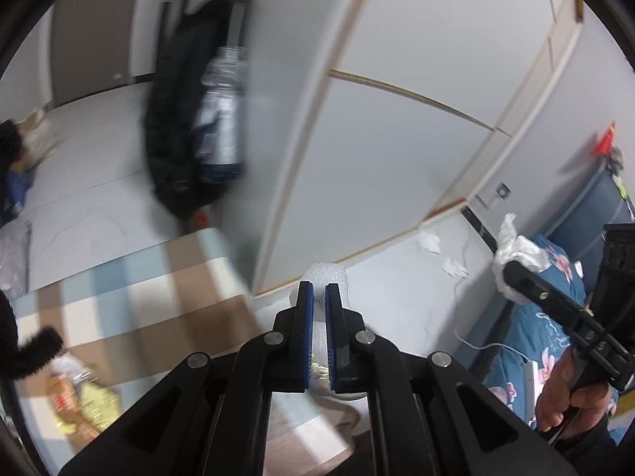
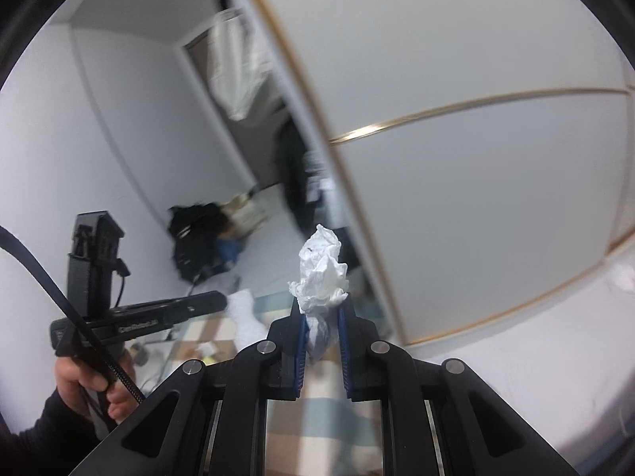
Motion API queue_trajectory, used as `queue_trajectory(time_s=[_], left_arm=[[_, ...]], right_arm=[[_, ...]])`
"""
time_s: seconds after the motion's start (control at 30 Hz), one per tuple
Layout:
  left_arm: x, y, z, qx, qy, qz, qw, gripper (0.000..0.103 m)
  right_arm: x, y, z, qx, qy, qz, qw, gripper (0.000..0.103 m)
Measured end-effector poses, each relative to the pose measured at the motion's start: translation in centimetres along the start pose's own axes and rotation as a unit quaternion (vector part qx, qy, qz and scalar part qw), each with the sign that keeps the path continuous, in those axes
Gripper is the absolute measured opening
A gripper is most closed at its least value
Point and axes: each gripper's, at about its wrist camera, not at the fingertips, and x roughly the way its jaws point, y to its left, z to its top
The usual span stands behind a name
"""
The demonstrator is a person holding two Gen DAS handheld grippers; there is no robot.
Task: Collect trash
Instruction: 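Carry the foam with the left tool while the right tool carries the tissue to the bin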
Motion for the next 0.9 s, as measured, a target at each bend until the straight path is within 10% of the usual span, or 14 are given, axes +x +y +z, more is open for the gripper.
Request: queue_trajectory(time_s=[0.9], left_arm=[[21.4, -9.9, -3.6, 0.11, 0.209, -0.036, 0.9711, 0.002]], right_arm=[[9.8, -22.0, -15.1, 0.211, 0.173, -0.086, 0.958, 0.013]])
